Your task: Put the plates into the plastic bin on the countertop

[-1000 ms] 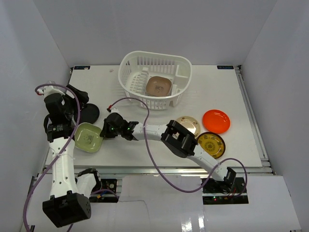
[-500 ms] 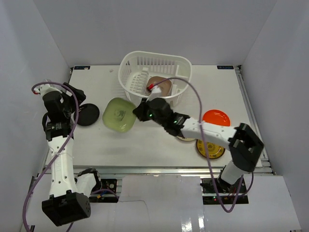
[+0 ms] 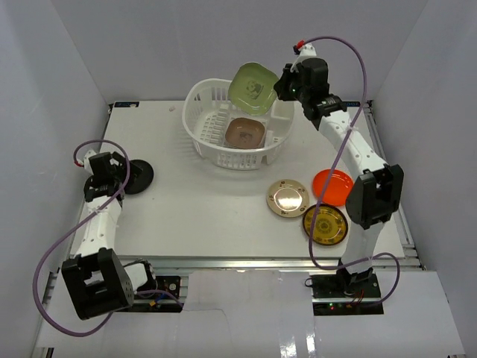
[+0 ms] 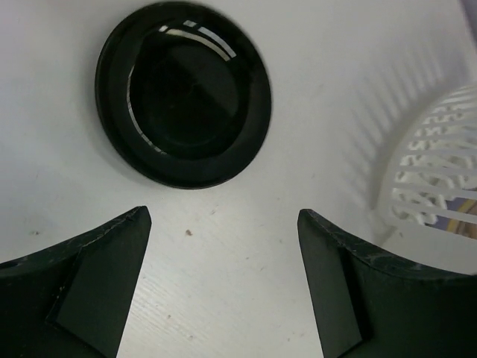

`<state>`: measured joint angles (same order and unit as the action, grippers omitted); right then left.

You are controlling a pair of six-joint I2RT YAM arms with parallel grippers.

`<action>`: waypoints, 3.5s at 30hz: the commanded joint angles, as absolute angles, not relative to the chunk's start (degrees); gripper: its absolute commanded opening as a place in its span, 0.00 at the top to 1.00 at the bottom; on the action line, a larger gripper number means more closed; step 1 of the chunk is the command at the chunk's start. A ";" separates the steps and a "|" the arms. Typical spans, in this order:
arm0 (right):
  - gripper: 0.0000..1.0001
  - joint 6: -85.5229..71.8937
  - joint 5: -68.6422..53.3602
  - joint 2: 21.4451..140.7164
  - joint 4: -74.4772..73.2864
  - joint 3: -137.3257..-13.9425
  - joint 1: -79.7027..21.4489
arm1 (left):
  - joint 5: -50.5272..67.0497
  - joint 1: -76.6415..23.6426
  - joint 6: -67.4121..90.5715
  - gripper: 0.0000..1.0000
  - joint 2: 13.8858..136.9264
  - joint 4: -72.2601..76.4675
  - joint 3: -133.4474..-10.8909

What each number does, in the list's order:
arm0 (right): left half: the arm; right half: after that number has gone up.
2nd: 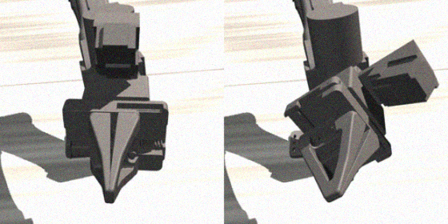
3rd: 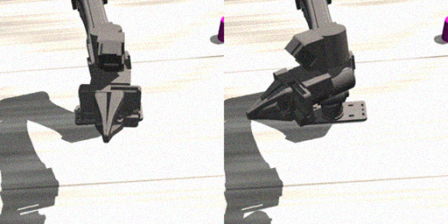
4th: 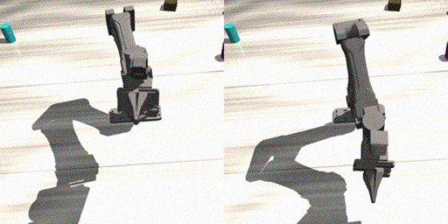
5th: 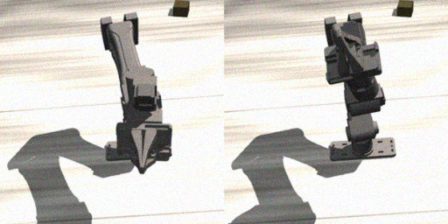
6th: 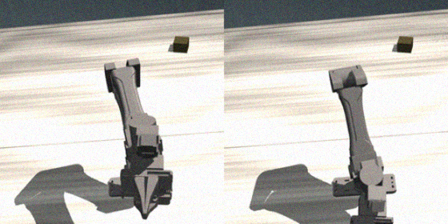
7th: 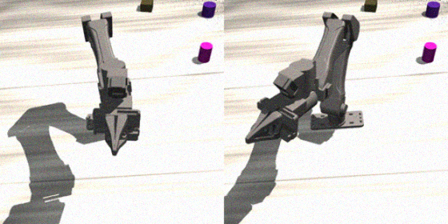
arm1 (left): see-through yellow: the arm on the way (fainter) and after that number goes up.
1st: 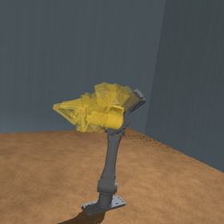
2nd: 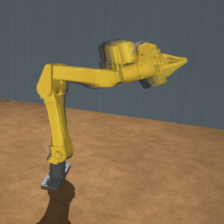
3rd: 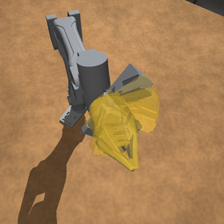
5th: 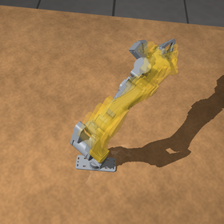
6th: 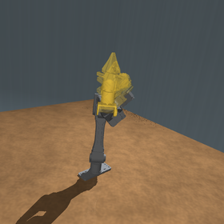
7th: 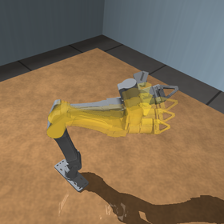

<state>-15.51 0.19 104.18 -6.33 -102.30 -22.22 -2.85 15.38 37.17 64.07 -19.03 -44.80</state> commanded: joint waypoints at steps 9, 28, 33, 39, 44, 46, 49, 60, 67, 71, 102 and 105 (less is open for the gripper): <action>0.91 -6.15 -7.56 123.56 -28.48 -123.40 -18.98 | -4.48 21.53 42.54 0.10 71.18 -17.84 -40.43; 0.33 -13.70 -12.57 101.02 -11.89 -97.61 -19.07 | -1.06 23.03 48.25 0.19 91.66 -8.18 -41.92; 0.41 -24.67 -13.62 77.72 5.51 -61.09 -20.21 | -1.58 23.12 47.46 0.43 94.30 -7.47 -42.98; 0.39 -27.94 -3.00 65.14 6.34 -42.64 -20.06 | -1.76 23.11 45.79 1.00 92.11 -8.17 -42.98; 0.30 -32.51 -5.81 56.90 5.36 -32.36 -8.54 | 0.52 23.12 45.62 1.00 83.79 -7.91 -42.01; 0.24 -34.35 -3.53 53.54 4.92 -29.81 -3.80 | 3.33 23.03 46.31 1.00 79.48 -7.21 -41.40; 0.21 -35.85 -2.55 48.88 4.40 -25.41 4.37 | 9.65 22.85 49.56 1.00 70.07 -5.37 -39.64; 0.28 -34.45 -13.26 51.14 3.60 -16.44 31.55 | 22.75 16.62 55.10 1.00 58.97 -1.76 -48.86; 0.35 -36.03 -26.80 64.14 13.17 -14.86 31.73 | 22.69 1.07 54.50 1.00 68.10 3.96 -62.19; 0.44 -39.11 -29.54 69.95 19.60 -14.24 30.68 | 20.92 -7.81 50.47 1.00 78.97 1.51 -71.68; 0.92 -40.52 -12.33 59.14 13.98 -41.64 7.85 | 3.87 -22.24 31.29 0.14 120.77 -23.47 -111.35; 0.92 -37.97 -10.46 66.16 11.35 -51.39 -0.77 | 3.60 -22.32 29.63 0.04 116.83 -23.47 -113.20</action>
<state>-41.23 -14.44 61.65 13.56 -44.21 3.95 5.26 -22.20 31.97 124.36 -23.77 -109.30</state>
